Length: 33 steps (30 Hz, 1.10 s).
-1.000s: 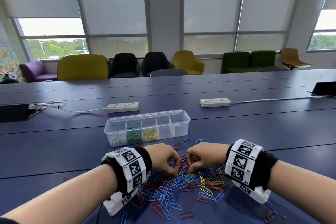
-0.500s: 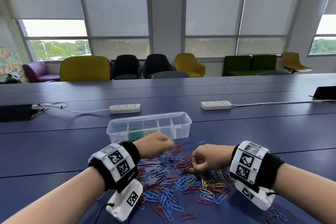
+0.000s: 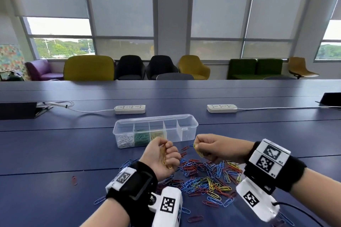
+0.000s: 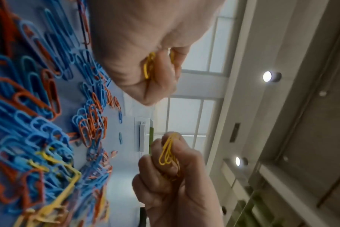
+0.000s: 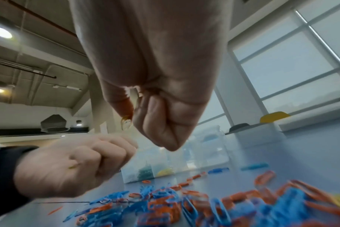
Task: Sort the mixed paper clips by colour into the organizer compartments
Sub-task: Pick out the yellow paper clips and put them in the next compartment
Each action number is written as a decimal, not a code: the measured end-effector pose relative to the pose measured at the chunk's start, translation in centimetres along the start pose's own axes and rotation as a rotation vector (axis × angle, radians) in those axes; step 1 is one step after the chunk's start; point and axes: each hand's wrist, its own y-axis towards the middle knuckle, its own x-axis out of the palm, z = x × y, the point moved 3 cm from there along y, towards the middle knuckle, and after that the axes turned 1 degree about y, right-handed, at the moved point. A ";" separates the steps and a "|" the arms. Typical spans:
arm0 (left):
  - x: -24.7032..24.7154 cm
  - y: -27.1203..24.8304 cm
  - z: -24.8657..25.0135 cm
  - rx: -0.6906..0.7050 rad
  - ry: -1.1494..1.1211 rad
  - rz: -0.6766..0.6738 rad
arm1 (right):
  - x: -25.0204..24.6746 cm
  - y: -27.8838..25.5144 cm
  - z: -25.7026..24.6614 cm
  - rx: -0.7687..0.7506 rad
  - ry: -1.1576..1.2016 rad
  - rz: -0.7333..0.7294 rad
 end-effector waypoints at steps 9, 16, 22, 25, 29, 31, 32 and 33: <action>-0.8 0.9 -0.4 0.102 -0.196 0.006 | 2.9 4.5 -6.7 -0.134 -0.720 -0.004; -1.1 0.9 1.2 0.146 -0.322 -0.023 | 1.7 6.3 -8.3 -0.239 -0.548 0.072; -1.9 1.7 3.2 0.080 -0.245 0.070 | -4.4 9.5 -6.0 -0.249 -0.267 0.326; -1.1 2.0 6.4 0.166 0.055 0.117 | -5.4 12.3 -2.0 0.014 -0.737 0.227; 0.8 3.7 10.9 0.389 0.408 0.254 | -4.2 14.2 1.0 0.202 -0.849 0.136; 1.2 5.3 12.2 0.434 0.495 0.307 | -4.0 14.9 1.5 0.213 -0.849 0.159; 1.2 6.2 12.4 0.454 0.535 0.334 | -4.1 15.2 1.7 0.211 -0.846 0.178; 1.1 7.1 12.6 0.476 0.578 0.363 | -4.1 15.3 1.8 0.206 -0.838 0.192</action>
